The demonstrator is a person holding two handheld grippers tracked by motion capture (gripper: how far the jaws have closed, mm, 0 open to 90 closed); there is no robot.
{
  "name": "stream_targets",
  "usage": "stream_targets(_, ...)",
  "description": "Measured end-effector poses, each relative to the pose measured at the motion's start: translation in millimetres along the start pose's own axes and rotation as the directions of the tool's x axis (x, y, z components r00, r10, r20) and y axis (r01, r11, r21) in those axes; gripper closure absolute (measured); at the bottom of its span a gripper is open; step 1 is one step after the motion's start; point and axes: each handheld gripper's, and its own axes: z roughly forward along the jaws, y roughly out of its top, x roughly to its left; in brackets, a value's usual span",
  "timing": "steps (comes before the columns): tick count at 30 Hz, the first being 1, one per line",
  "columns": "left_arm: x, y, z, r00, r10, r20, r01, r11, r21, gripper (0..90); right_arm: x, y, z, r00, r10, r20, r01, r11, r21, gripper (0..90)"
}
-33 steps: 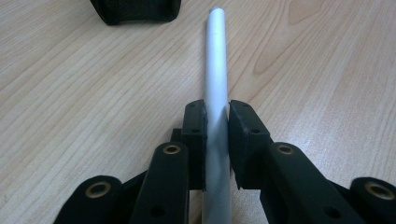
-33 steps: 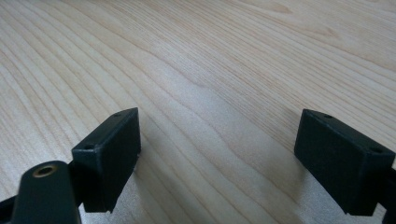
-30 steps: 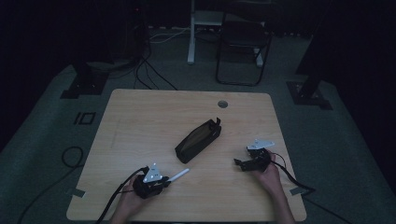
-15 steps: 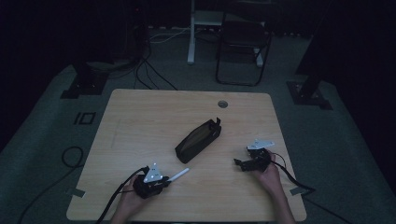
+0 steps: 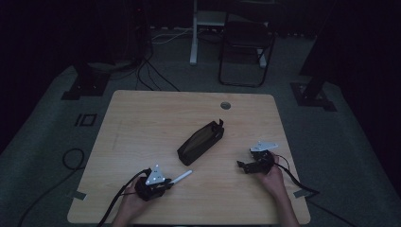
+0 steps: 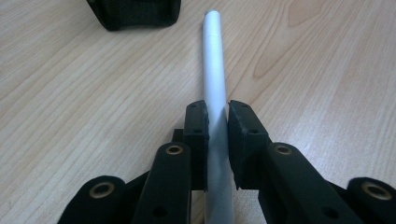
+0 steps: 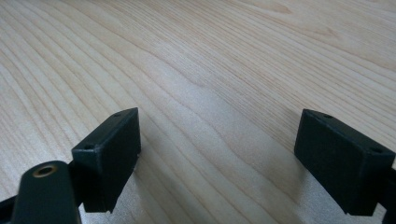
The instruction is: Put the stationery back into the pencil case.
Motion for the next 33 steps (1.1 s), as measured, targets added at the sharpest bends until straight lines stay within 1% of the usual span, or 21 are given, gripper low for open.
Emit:
stream_targets(2, 0.7, 0.7, -2.4, 1.0, -0.008, 0.0, 0.008, 0.9999, -0.013, 79.0, 0.0, 0.0, 0.0, 1.0, 0.0, 0.0, 0.0, 1.0, 0.0, 14.2)
stream_targets(6, 0.0, 3.3, -6.1, 1.0, -0.01, 0.003, 0.01, 0.9994, -0.035, 79.0, 0.0, 0.0, 0.0, 1.0, 0.0, 0.0, 0.0, 1.0, 0.0, 14.2)
stream_targets(12, 0.1, 9.1, -11.3, 1.0, 0.005, -0.003, -0.006, 0.9989, -0.047, 79.0, 0.0, 0.0, 0.0, 1.0, 0.0, 0.0, 0.0, 1.0, 0.0, 14.2)
stream_targets(21, 0.5, 16.8, -21.6, 0.9999, 0.004, -0.015, -0.005, 0.9961, -0.088, 79.0, 0.0, 0.0, 0.0, 1.0, -0.001, 0.0, 0.001, 1.0, 0.0, 14.2)
stream_targets(33, 3.5, 23.4, -28.5, 0.9995, 0.013, -0.028, -0.015, 0.9948, -0.101, 79.0, 0.0, 0.0, 0.0, 1.0, -0.001, 0.0, 0.001, 1.0, 0.0, 14.2)
